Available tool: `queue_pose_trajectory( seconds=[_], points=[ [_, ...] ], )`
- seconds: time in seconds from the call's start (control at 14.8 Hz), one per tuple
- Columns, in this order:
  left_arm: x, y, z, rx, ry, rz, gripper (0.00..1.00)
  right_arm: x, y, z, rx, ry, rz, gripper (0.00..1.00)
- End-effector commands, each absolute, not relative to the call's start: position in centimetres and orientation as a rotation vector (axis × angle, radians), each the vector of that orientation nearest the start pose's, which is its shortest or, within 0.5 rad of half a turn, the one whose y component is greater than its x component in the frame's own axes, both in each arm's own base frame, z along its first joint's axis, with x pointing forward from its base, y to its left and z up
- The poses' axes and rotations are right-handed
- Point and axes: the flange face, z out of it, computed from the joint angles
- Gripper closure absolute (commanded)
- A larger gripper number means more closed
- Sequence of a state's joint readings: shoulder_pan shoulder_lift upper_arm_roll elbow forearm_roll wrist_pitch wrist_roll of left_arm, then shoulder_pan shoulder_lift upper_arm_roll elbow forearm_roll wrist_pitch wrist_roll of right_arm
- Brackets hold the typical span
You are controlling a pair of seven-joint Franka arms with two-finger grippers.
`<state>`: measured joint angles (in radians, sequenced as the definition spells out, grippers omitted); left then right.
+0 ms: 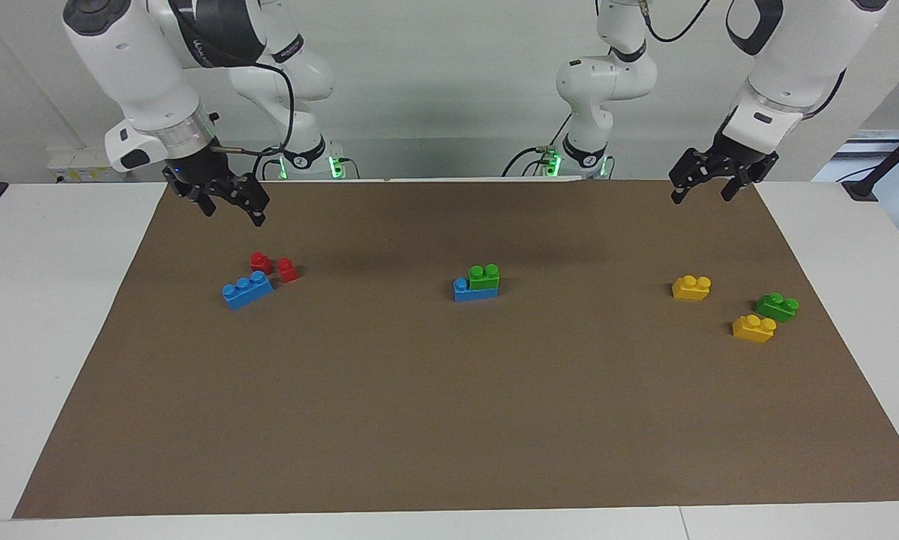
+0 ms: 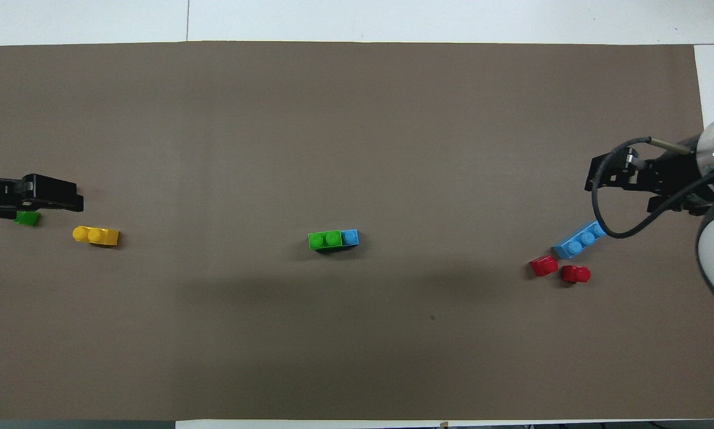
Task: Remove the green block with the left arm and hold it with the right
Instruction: 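Move the left gripper while the right gripper moves toward the green-blue bricks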
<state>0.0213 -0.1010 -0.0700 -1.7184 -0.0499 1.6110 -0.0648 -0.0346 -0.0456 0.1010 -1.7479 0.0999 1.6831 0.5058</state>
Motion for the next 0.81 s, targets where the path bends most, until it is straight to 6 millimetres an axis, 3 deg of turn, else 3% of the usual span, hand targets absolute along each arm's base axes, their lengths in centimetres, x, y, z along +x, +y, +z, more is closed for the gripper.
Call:
queue_pose_trajectory(
  seconds=[0.0,0.14,0.27,0.54,0.75],
  points=[
    [52.2,-3.2,61.4,-3.166,-0.01,-0.005,0.0,54.3,9.2,55.1,-2.799,1.074,0.129,0.02],
    [52.2,-3.3,61.2,-3.164,-0.105,-0.004,0.0,54.4,13.0,53.1,-2.63,1.399,0.174,0.02],
    [52.1,-4.4,60.7,-3.159,-0.213,-0.021,0.0,54.7,15.3,50.8,-2.436,1.595,0.266,0.02],
    [50.6,-8.2,58.7,-3.142,-0.431,-0.061,0.0,54.6,20.7,46.2,-2.147,1.841,0.396,0.02],
    [49.9,-12.6,56.9,-3.097,-0.74,-0.071,0.0,54.2,23.7,43.2,-2.02,1.959,0.469,0.03]
  ],
)
